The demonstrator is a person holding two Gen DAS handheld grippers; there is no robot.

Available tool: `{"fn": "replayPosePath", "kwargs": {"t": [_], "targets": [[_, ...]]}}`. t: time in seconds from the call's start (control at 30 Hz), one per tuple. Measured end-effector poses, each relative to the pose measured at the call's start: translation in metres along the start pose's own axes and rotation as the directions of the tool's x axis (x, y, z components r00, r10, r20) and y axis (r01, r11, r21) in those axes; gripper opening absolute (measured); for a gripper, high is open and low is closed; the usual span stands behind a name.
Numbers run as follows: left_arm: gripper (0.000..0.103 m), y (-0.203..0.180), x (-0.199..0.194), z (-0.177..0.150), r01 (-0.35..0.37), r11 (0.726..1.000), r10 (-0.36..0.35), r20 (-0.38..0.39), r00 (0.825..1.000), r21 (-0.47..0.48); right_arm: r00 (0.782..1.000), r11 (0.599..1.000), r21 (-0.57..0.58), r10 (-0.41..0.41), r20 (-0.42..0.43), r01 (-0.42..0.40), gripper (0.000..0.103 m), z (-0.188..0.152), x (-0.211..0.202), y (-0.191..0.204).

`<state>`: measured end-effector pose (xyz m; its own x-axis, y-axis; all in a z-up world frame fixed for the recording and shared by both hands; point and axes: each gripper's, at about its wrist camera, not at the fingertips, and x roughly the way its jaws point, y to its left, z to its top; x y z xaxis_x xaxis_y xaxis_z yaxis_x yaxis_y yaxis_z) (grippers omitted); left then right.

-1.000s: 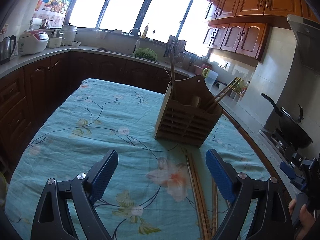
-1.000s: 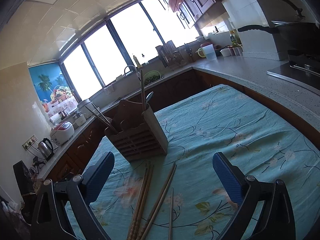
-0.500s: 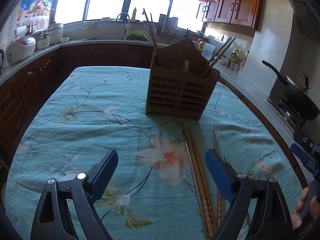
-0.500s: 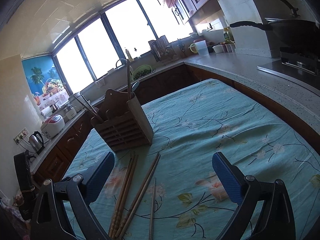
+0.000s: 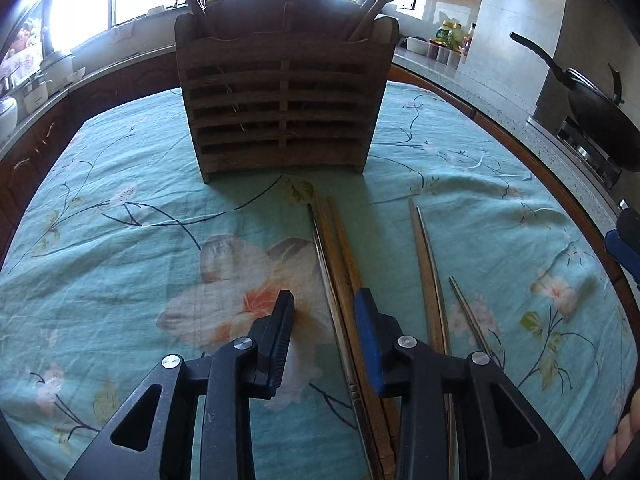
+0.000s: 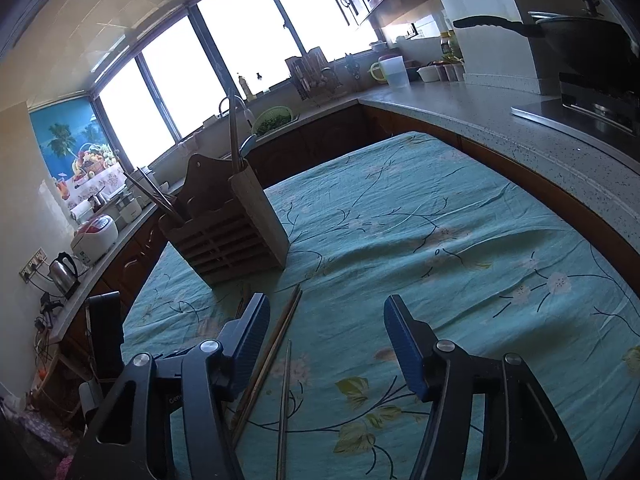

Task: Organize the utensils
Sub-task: 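Move both grippers back down to the chopsticks on the tablecloth, then grasp a wooden chopstick with the left gripper while the right gripper grasps another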

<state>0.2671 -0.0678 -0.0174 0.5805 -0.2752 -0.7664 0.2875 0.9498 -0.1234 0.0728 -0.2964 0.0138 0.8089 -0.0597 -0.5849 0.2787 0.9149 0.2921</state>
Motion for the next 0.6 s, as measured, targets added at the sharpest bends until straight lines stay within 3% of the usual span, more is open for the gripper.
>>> {"fn": "replayPosePath", "kwargs": {"t": [0.13,0.43,0.6], "targets": [[0.019,0.001,-0.002,-0.011,-0.031,0.999,0.031,-0.007,0.999,0.041,0.998,1.000,-0.030,0.006,-0.064,-0.008,0.054,-0.005,0.021,0.011],[0.018,0.037,-0.049,-0.058,-0.015,1.000,0.015,-0.013,1.000,-0.006,0.976,0.986,-0.159,0.021,-0.215,-0.056,0.031,-0.018,0.071,0.050],[0.018,0.057,-0.065,-0.059,0.025,0.996,-0.024,0.003,1.000,-0.084,0.966,0.978,-0.202,0.003,-0.260,-0.057,0.021,-0.018,0.098,0.064]]}}
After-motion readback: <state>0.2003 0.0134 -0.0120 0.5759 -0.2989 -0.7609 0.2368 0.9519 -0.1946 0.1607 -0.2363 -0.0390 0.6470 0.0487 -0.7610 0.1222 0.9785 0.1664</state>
